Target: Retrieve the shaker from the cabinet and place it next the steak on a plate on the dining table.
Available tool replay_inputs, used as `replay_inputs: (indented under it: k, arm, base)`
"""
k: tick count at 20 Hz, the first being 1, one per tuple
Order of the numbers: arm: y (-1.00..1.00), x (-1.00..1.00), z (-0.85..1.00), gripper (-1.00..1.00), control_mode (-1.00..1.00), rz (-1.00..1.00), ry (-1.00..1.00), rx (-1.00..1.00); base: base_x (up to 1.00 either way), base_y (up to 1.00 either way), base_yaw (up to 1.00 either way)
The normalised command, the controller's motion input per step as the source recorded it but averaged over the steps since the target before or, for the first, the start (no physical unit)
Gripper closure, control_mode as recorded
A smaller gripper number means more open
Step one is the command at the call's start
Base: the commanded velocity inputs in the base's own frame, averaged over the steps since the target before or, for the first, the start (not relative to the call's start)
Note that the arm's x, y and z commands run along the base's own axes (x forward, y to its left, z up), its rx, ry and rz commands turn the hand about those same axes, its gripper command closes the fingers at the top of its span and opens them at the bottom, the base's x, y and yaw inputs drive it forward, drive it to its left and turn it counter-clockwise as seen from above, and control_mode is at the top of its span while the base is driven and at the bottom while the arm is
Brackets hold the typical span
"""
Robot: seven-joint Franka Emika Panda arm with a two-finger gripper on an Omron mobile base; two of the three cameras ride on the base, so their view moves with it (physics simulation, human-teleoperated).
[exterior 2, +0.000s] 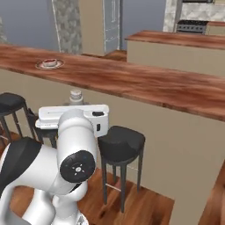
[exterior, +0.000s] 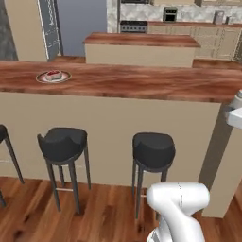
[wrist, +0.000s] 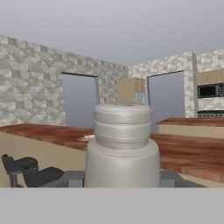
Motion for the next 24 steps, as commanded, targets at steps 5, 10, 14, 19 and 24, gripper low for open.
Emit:
replay_inputs:
  k: [5,10,14,19,24]
  arm:
    - [0.0,0.0,0.0,1.0,1.0,0.0,0.0,0.0]
    - [0.0,0.0,0.0,1.0,1.0,0.0,0.0,0.0]
    - [0.0,0.0,0.0,1.0,1.0,0.0,0.0,0.0]
    - [0.0,0.0,0.0,1.0,1.0,0.0,0.0,0.0]
    - [0.0,0.0,0.0,1.0,1.0,0.0,0.0,0.0]
  base:
    - [0.33,1.0,-0.34]
    - [0.16,1.0,-0.34]
    - [0.06,0.99,-0.23]
    - [0.2,0.81,-0.22]
    - [0.61,0.11,-0.06]
